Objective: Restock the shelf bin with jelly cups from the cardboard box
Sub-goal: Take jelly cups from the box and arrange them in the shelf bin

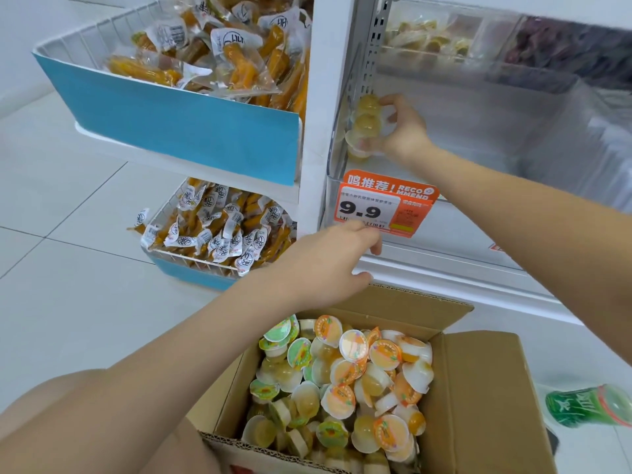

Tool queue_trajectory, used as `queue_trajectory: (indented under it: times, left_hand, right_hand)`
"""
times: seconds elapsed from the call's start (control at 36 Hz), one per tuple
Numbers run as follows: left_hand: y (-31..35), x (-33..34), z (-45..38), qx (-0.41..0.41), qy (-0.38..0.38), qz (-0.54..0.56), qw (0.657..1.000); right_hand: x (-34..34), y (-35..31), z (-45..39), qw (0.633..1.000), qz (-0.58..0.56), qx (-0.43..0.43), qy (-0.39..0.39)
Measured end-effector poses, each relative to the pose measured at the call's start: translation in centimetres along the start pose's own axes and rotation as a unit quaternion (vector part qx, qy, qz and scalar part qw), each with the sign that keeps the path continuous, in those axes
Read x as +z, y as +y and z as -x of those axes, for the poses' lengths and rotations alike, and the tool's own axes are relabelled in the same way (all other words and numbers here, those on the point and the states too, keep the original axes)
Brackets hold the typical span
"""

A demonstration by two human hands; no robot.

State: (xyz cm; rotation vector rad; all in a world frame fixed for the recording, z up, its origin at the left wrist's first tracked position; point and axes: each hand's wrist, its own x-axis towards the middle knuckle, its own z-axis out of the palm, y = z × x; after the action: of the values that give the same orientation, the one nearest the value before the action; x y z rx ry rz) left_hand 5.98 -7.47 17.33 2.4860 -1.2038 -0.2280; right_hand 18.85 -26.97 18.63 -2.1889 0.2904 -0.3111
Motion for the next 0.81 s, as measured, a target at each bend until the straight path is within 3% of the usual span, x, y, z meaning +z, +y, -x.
queue_trajectory:
  times: [0.11, 0.19, 0.31, 0.44, 0.56, 0.64, 0.81]
  left_hand:
    - [-1.2, 0.5, 0.2, -0.018, -0.017, 0.002, 1.000]
    - [-1.6, 1.4, 0.5, -0.030, -0.031, 0.012, 0.999]
    - [-2.6, 5.0, 1.3, -0.065, -0.095, 0.015, 0.993]
    - [-6.0, 12.2, 3.9, -0.135, -0.203, -0.001, 0.970]
    - [-10.3, 17.1, 7.5, -0.214, -0.220, -0.035, 0.951]
    - [-12.7, 19.4, 9.3, -0.278, -0.183, -0.012, 0.943]
    - [-12.7, 21.5, 9.0, -0.303, -0.128, -0.017, 0.944]
  right_hand:
    - [-4.3, -2.0, 2.8, 0.970, -0.064, -0.125, 0.197]
    - [-7.3, -3.7, 9.2, 0.936, -0.075, -0.257, 0.230]
    - [-7.3, -1.2, 18.1, 0.941, -0.039, -0.296, 0.159]
    - [-1.5, 8.7, 25.7, 0.988, 0.016, -0.144, -0.056]
    - [3.3, 15.7, 28.9, 0.973, 0.078, -0.029, -0.215]
    - [6.5, 17.9, 29.6, 0.965, 0.094, 0.001, -0.245]
    - [12.1, 18.8, 27.7, 0.960, 0.132, -0.019, -0.245]
